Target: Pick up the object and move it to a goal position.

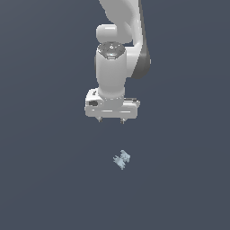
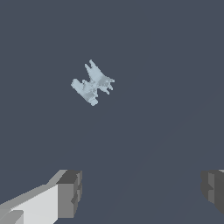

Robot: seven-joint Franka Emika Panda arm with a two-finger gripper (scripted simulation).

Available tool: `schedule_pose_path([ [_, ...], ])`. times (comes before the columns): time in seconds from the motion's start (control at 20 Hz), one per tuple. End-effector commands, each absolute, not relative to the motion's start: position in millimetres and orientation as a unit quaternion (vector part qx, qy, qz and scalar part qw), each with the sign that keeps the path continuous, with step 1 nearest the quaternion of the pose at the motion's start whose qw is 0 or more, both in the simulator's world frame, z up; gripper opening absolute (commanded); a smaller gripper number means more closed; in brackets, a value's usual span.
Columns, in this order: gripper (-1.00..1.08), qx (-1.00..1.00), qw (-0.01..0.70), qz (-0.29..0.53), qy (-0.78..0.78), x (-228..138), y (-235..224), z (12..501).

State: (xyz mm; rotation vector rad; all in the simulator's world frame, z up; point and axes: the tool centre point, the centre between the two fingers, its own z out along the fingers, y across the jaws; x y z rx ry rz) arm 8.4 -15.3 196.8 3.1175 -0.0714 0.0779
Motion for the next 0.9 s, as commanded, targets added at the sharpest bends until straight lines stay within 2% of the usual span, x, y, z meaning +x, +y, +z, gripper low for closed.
schedule_pose_path([
  [0.0,1.00,0.999,0.011,0.025,-0.023,8.4,-15.3,196.8],
  [0.4,1.00,1.000,0.016,0.018,0.019,7.7,11.0,197.1],
  [0.85,1.00,1.000,0.014,0.018,-0.001,13.9,11.1,193.6],
])
